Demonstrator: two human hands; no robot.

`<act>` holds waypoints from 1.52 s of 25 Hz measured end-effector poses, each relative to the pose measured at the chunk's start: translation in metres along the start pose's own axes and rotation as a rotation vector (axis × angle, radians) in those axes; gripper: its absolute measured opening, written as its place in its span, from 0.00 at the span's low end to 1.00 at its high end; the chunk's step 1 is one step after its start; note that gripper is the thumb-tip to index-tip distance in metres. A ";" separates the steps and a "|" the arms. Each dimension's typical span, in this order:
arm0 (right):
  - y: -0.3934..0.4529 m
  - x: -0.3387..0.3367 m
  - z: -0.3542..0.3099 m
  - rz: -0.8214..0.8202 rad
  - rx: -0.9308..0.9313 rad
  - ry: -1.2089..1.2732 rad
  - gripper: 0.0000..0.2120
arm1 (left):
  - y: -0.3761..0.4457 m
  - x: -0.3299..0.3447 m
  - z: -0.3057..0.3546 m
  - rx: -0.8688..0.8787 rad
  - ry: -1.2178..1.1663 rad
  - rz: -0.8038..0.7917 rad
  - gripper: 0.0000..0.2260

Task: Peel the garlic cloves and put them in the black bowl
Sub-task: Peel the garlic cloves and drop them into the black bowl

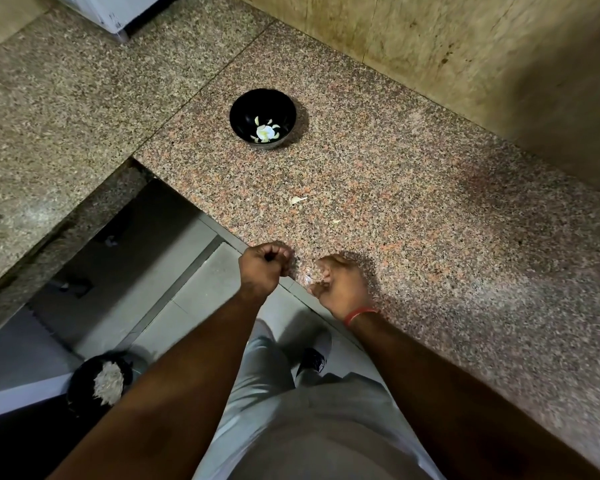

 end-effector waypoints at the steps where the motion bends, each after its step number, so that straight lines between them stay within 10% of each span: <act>1: 0.001 0.004 -0.003 0.029 0.011 0.008 0.24 | 0.000 0.000 0.000 -0.008 -0.006 -0.002 0.06; 9: 0.041 0.002 -0.024 0.184 0.093 0.160 0.15 | 0.008 0.000 -0.001 -0.047 -0.027 -0.039 0.04; 16: 0.064 0.000 -0.040 -0.053 -0.176 -0.144 0.30 | 0.015 0.001 -0.004 -0.066 0.029 -0.020 0.08; 29: 0.049 0.006 -0.049 -0.283 -0.582 -0.381 0.21 | 0.017 0.003 -0.003 -0.089 0.039 0.023 0.11; 38: 0.023 0.021 -0.022 -0.226 -0.525 -0.416 0.17 | 0.011 0.002 -0.004 -0.034 0.031 0.041 0.09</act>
Point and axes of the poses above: each hand's wrist, its own y-axis towards the middle knuckle, its own x-axis out of the palm, z = x × y, the point moved 5 cm from there along y, towards the middle knuckle, and after that the axes turned 8 degrees about z, right-handed, at the moved point
